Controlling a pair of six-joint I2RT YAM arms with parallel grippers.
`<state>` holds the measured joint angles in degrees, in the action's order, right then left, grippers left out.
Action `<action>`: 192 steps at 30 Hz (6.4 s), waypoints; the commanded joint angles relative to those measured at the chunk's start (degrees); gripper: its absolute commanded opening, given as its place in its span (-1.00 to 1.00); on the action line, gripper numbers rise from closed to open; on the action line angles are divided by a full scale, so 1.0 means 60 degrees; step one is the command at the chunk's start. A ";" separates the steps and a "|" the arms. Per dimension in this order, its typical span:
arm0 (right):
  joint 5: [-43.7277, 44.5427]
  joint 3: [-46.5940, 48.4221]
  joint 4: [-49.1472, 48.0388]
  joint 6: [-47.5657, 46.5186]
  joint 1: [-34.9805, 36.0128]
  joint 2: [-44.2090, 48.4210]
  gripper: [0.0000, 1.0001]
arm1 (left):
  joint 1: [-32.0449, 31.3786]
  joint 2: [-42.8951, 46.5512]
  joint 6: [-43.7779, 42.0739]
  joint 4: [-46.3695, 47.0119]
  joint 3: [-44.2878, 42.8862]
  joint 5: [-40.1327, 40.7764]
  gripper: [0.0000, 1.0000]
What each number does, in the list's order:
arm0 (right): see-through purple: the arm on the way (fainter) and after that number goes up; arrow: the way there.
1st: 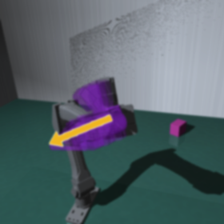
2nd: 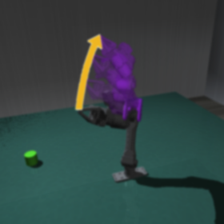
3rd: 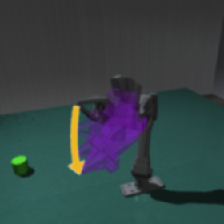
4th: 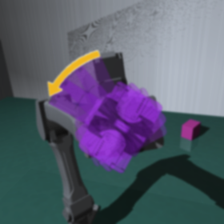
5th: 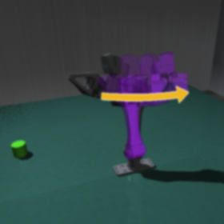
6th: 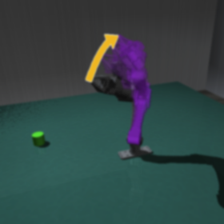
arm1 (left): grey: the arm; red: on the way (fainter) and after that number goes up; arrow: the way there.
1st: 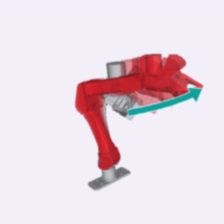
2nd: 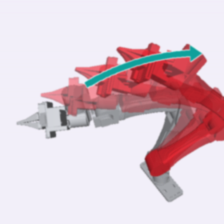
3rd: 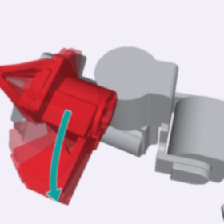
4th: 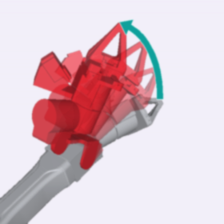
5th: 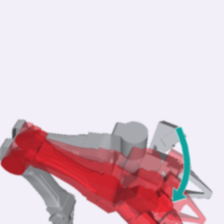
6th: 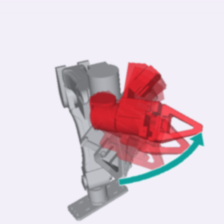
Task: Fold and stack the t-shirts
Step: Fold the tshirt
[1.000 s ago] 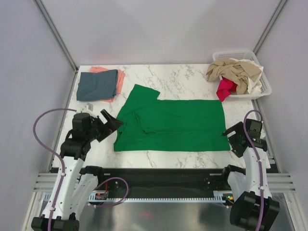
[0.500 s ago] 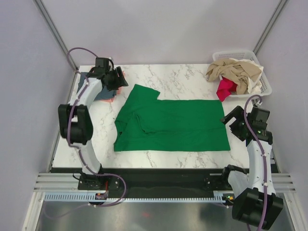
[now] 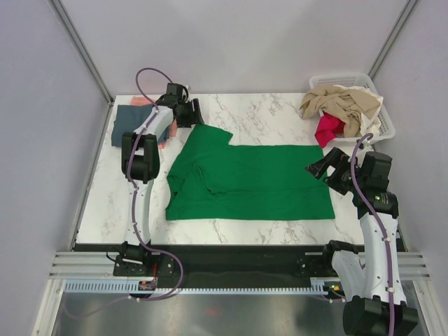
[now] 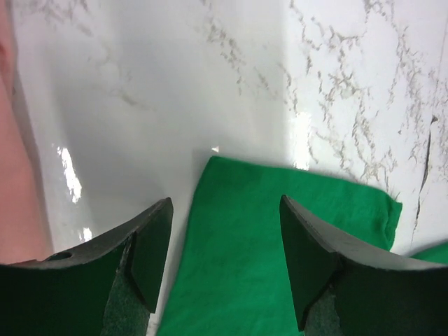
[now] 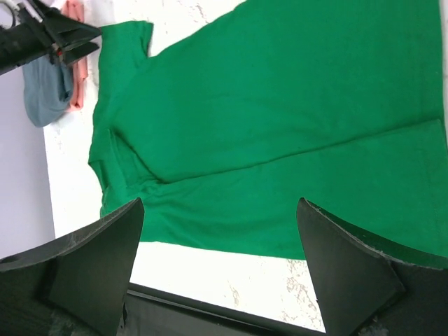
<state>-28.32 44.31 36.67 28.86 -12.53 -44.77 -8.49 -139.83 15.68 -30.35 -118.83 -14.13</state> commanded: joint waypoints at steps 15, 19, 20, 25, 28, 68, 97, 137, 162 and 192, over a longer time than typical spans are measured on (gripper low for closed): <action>-0.0232 0.0085 -0.0251 -0.0269 0.0287 0.0021 0.96 | -0.0694 -0.0808 -0.0886 -0.0874 -0.1406 0.0466 -0.96; 0.0732 0.0187 -0.0178 -0.0445 0.0316 -0.0286 0.96 | -0.0709 0.0243 -0.0651 -0.1210 -0.1378 0.0466 -0.96; 0.1054 0.0303 -0.0164 -0.0460 0.0360 -0.0664 0.96 | -0.0723 0.0524 -0.0593 -0.1414 -0.1334 0.0451 -0.96; 0.3217 0.1442 -0.0441 -0.0372 0.1323 -0.2843 0.83 | -0.0826 0.2952 -0.0241 -0.1578 0.0494 0.0042 -0.96; 0.4423 0.2309 -0.0486 -0.0328 0.2028 -0.4366 0.68 | -0.0884 0.3776 0.0067 -0.1534 0.1711 -0.0221 -0.96; 0.8352 0.6736 -0.2258 -0.0431 0.1766 -1.3148 0.18 | 0.0243 0.5551 0.0418 -0.0699 0.4057 -0.1351 -0.96; 0.7400 0.8581 -0.2068 -0.0475 0.3012 -1.3499 0.29 | 0.1386 0.5449 0.0594 -0.0699 0.4204 -0.1527 -0.96; 0.7415 0.8728 -0.1892 -0.0460 0.1577 -1.2343 -1.00 | 0.0420 0.3120 0.0389 -0.1284 0.0308 -0.3211 -0.96; 0.5481 0.4188 -0.3196 -0.0342 0.1123 -0.8901 -1.00 | -0.0108 0.8083 -0.1134 -0.1197 0.5883 -0.2186 -0.96; 0.5584 0.0964 -0.3489 0.0008 0.0127 -0.7406 -0.02 | -0.0152 1.2888 0.0723 -0.0553 1.2347 -0.2975 -0.33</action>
<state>3.92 51.18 16.88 27.77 -9.76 -91.64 -9.13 -66.78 14.76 -35.05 -46.68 -28.97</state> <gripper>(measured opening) 0.348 0.295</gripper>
